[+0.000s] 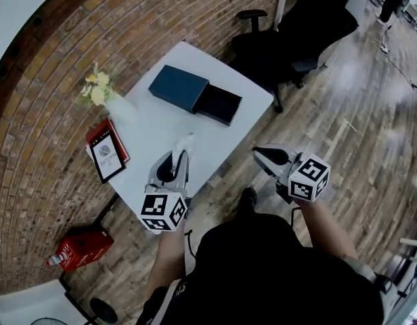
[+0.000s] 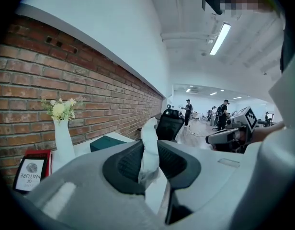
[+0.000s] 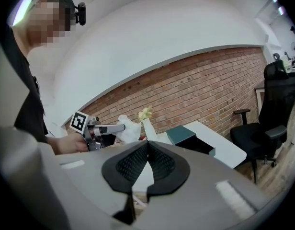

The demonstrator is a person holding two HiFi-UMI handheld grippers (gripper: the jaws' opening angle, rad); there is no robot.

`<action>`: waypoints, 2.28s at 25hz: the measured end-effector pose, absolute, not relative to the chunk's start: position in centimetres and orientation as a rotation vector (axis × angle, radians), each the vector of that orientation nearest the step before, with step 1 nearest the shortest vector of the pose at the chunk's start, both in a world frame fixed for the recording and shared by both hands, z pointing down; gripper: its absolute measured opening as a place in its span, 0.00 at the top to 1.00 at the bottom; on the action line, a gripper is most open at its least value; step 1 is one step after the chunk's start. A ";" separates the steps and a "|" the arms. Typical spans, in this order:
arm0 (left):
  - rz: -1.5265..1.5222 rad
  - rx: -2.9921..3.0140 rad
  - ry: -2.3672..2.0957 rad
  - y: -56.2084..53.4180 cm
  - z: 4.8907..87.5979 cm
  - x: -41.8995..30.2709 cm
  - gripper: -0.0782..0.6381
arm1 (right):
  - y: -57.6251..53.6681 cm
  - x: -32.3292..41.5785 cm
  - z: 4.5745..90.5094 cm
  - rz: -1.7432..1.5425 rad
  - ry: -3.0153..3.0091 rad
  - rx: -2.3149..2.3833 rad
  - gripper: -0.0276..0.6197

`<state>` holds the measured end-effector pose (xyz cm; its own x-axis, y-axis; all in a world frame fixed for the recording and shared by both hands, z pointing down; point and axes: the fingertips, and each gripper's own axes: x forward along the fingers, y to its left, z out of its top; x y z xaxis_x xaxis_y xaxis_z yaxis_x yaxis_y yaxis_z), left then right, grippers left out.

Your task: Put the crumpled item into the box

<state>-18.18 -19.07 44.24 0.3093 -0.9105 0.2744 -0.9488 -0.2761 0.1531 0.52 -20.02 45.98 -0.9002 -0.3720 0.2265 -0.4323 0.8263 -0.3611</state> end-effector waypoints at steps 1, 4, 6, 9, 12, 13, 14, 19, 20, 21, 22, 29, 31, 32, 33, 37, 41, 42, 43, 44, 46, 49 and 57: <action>0.194 2.291 -1.687 -19.9 44.1 -18.0 0.78 | -21.0 0.6 45.9 0.627 -2.868 0.624 0.96; 0.196 2.283 -1.702 -22.1 43.8 -18.0 0.78 | -23.6 0.4 44.9 0.627 -2.900 0.605 0.96; 0.195 2.280 -1.702 -23.2 43.9 -18.1 0.78 | -25.2 0.5 44.3 0.605 -2.912 0.619 0.95; 0.205 2.292 -1.669 -24.6 44.2 -18.4 0.78 | -26.7 0.7 43.7 0.596 -2.913 0.675 0.96; 0.203 2.305 -1.630 -26.6 44.7 -19.4 0.78 | -28.5 0.9 44.2 0.606 -2.881 0.759 0.96; 0.205 2.313 -1.618 -27.1 44.7 -19.7 0.78 | -28.8 0.8 44.3 0.625 -2.874 0.786 0.95; 0.208 2.330 -1.608 -27.7 44.6 -20.0 0.78 | -29.0 0.5 44.4 0.641 -2.871 0.802 0.96; 0.199 2.378 -1.573 -30.2 45.0 -20.4 0.78 | -28.9 -1.7 45.4 0.648 -2.838 0.774 0.96; 0.200 2.374 -1.567 -30.3 45.3 -20.3 0.78 | -28.9 -1.9 45.6 0.662 -2.835 0.771 0.95; 0.204 2.370 -1.560 -30.4 45.6 -20.1 0.78 | -28.8 -2.0 45.8 0.682 -2.832 0.768 0.96; 0.212 2.367 -1.555 -30.5 45.9 -20.0 0.78 | -28.9 -2.0 46.1 0.700 -2.829 0.765 0.96; 0.343 2.300 -1.563 -33.5 49.6 -19.9 0.78 | -31.3 -1.8 47.1 0.713 -2.813 0.710 0.96; 0.404 2.289 -1.537 -34.6 51.2 -19.2 0.78 | -32.2 -1.2 47.5 0.723 -2.810 0.710 0.96; 0.431 2.279 -1.523 -35.1 52.1 -18.8 0.78 | -32.5 -0.7 47.8 0.737 -2.804 0.714 0.96; 0.455 2.268 -1.506 -35.6 52.9 -18.3 0.78 | -32.8 -0.1 48.2 0.757 -2.798 0.719 0.96; 0.553 2.252 -1.440 -37.8 55.3 -16.3 0.78 | -34.3 2.3 49.8 0.823 -2.766 0.753 0.96; 0.665 2.247 -1.412 -40.0 57.5 -15.2 0.78 | -35.7 3.9 50.7 0.870 -2.756 0.786 0.96; 0.686 2.243 -1.405 -40.6 58.1 -14.9 0.78 | -35.9 4.2 50.8 0.879 -2.754 0.793 0.96; 0.697 2.237 -1.396 -41.1 58.6 -14.6 0.78 | -36.1 4.5 51.0 0.885 -2.752 0.800 0.96; 0.699 2.229 -1.385 -41.7 59.1 -14.2 0.78 | -36.3 4.9 51.2 0.890 -2.749 0.806 0.95; 0.700 2.215 -1.369 -42.8 60.1 -13.4 0.78 | -36.7 5.7 51.5 0.900 -2.743 0.819 0.96; 0.758 2.191 -1.374 -44.4 61.9 -12.7 0.78 | -37.2 7.2 52.1 0.928 -2.727 0.847 0.96; 0.955 2.171 -1.367 -46.3 65.2 -11.9 0.78 | -38.3 10.3 53.1 0.989 -2.692 0.917 0.96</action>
<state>-11.89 -46.31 65.16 0.2879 -0.6227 0.7276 -0.8972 -0.4410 -0.0225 10.29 -38.28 53.09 -0.8069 -0.4995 0.3153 -0.5849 0.6007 -0.5451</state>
